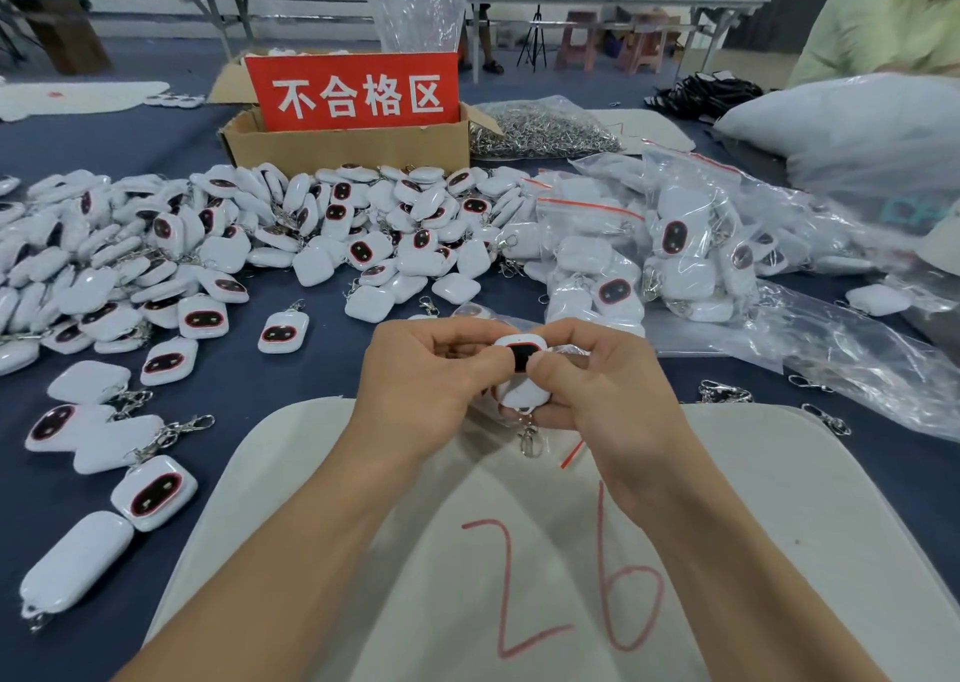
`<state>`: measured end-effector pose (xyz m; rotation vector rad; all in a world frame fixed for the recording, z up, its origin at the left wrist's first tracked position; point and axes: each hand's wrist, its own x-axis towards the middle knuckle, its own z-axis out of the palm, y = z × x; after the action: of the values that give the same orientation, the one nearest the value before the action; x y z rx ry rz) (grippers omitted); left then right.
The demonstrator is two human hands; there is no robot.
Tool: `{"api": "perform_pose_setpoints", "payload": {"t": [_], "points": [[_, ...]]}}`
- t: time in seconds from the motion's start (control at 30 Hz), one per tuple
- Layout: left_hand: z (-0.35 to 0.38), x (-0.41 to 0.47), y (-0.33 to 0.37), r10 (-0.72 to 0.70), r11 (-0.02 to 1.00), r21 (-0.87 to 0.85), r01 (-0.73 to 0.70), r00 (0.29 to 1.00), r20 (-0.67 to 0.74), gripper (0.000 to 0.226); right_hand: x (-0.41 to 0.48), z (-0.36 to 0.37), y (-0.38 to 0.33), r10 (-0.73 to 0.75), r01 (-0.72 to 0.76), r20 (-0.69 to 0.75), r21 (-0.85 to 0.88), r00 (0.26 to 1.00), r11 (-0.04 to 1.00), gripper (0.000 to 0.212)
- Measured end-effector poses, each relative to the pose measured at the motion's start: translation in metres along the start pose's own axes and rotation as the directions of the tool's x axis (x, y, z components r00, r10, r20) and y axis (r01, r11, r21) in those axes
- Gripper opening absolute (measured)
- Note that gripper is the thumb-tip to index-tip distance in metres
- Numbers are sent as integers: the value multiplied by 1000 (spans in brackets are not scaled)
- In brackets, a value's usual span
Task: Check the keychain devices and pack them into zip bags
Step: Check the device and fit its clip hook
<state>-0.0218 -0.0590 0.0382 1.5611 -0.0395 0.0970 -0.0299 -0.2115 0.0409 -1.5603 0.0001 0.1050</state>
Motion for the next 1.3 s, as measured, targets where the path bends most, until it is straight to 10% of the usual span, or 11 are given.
{"api": "perform_pose_setpoints", "payload": {"t": [1.0,1.3], "points": [[1,2,-1,15,999,-34,-17,999,-44,19,1,-3,0,-183,188,-121,25,976,982,38],[5,-1,-8,219,949,242,-203,975,-41,37,7,-12,1,-163,194,-162,201,973,960,39]]}}
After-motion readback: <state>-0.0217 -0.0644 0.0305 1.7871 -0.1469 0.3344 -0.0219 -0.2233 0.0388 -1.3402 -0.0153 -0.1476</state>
